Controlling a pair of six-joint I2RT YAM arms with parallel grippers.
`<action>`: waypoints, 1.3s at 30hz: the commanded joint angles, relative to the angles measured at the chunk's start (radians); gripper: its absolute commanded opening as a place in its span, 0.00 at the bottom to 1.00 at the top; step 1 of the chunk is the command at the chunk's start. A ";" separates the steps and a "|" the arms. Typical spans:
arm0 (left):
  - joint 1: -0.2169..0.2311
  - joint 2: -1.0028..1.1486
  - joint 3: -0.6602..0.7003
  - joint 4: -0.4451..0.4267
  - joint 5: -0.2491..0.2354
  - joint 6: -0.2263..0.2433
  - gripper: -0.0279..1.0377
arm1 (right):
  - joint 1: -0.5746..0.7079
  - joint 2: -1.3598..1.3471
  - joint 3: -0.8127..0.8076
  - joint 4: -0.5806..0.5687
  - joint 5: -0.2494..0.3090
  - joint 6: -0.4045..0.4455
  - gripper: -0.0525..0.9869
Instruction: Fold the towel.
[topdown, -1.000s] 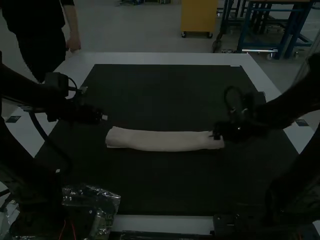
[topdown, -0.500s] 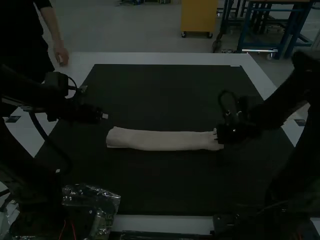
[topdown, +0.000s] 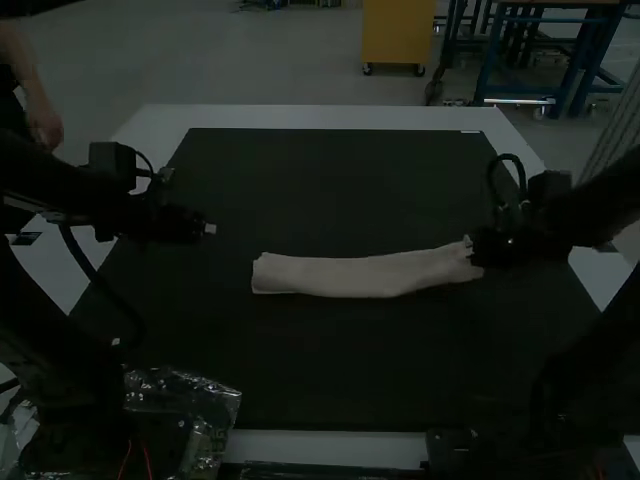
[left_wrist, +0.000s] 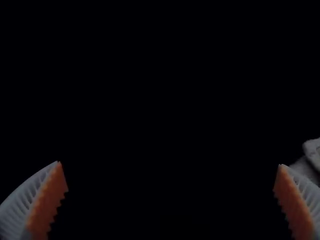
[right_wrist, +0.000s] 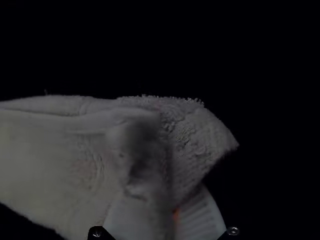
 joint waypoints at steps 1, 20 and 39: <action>-0.013 -0.022 0.013 0.015 0.011 -0.011 0.94 | 0.028 -0.028 0.022 -0.007 -0.035 0.003 0.03; -0.024 -0.014 -0.026 0.095 0.007 -0.018 0.94 | 0.550 0.003 0.103 0.133 -0.006 0.289 0.03; -0.058 0.001 -0.029 0.148 0.024 -0.024 0.94 | 0.787 0.276 0.328 0.209 0.001 0.352 0.03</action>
